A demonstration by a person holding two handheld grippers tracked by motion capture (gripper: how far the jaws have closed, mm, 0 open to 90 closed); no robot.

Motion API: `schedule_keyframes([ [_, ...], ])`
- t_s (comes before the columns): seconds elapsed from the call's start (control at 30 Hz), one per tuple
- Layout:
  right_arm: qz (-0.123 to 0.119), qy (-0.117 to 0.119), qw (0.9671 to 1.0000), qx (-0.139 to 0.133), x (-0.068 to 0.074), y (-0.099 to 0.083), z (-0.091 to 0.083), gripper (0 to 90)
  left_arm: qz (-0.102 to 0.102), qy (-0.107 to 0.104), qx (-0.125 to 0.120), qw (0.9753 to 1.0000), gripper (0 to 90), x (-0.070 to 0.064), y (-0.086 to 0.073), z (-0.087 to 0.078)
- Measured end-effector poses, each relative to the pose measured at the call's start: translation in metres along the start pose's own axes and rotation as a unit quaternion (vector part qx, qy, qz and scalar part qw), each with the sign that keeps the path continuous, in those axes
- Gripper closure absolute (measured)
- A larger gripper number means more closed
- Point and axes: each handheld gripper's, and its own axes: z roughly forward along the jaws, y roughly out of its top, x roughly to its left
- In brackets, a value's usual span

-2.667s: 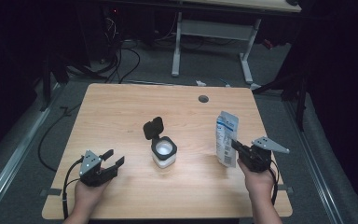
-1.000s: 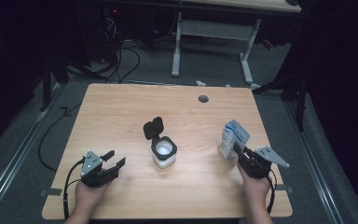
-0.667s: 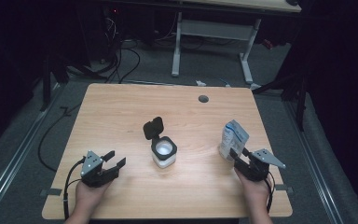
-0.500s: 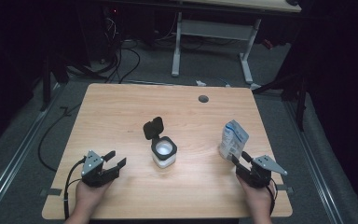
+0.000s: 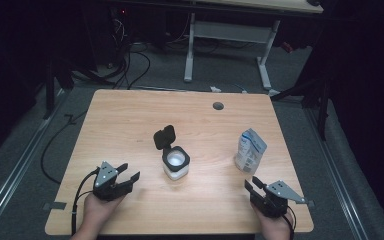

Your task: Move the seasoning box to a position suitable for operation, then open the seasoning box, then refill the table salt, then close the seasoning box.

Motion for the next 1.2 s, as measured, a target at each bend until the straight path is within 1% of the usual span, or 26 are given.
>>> schedule_keyframes([
  [0.07, 0.001, 0.009, 1.0, 0.003, 0.004, 0.002, 0.006, 63.2, -0.003, 0.001, 0.003, 1.0, 41.7, 0.0, 0.0, 0.0],
  [0.13, -0.008, 0.018, 0.9998, 0.011, 0.008, 0.004, 0.012, 63.8, -0.001, -0.001, 0.003, 1.0, 41.8, -0.001, 0.001, 0.0],
  [0.3, -0.024, 0.035, 0.9987, 0.026, 0.022, 0.011, 0.028, 64.7, 0.004, -0.003, -0.008, 1.0, 41.5, -0.003, 0.002, 0.0],
  [0.4, -0.023, 0.045, 0.9983, 0.028, 0.027, 0.016, 0.038, 63.1, 0.009, -0.001, -0.011, 0.9999, 40.0, -0.003, 0.003, 0.001],
  [0.47, -0.024, 0.049, 0.9981, 0.028, 0.029, 0.021, 0.044, 62.4, 0.006, -0.003, -0.012, 0.9999, 40.0, -0.003, 0.003, 0.002],
  [0.63, -0.029, 0.05, 0.998, 0.025, 0.036, 0.03, 0.057, 61.1, 0.006, -0.006, -0.009, 0.9999, 40.1, -0.004, 0.003, 0.002],
  [0.77, -0.04, 0.05, 0.9976, 0.026, 0.041, 0.032, 0.065, 61.1, -0.006, -0.002, -0.013, 0.9999, 40.3, -0.003, 0.005, 0.004],
  [0.8, -0.038, 0.049, 0.9977, 0.029, 0.042, 0.031, 0.066, 61.0, -0.01, -0.001, -0.014, 0.9999, 40.5, -0.002, 0.006, 0.005],
  [0.83, -0.042, 0.048, 0.9975, 0.031, 0.042, 0.031, 0.067, 61.0, -0.015, 0.001, -0.013, 0.9998, 40.8, -0.002, 0.007, 0.007],
  [0.9, -0.04, 0.052, 0.9973, 0.034, 0.042, 0.031, 0.069, 61.1, -0.017, 0.007, -0.012, 0.9998, 41.7, 0.0, 0.009, 0.013],
  [1.03, -0.041, 0.058, 0.9967, 0.04, 0.043, 0.031, 0.072, 62.1, -0.011, 0.017, -0.012, 0.9997, 50.8, 0.001, 0.017, 0.03],
  [1.13, -0.045, 0.065, 0.9959, 0.042, 0.046, 0.032, 0.074, 62.6, -0.006, 0.019, -0.011, 0.9997, 57.0, -0.002, 0.023, 0.045],
  [1.17, -0.047, 0.067, 0.9957, 0.043, 0.048, 0.032, 0.075, 63.1, -0.007, 0.017, -0.011, 0.9998, 59.1, -0.003, 0.025, 0.049],
  [1.2, -0.049, 0.069, 0.9955, 0.042, 0.05, 0.033, 0.076, 63.2, -0.013, 0.017, -0.013, 0.9997, 61.4, -0.004, 0.027, 0.054],
])
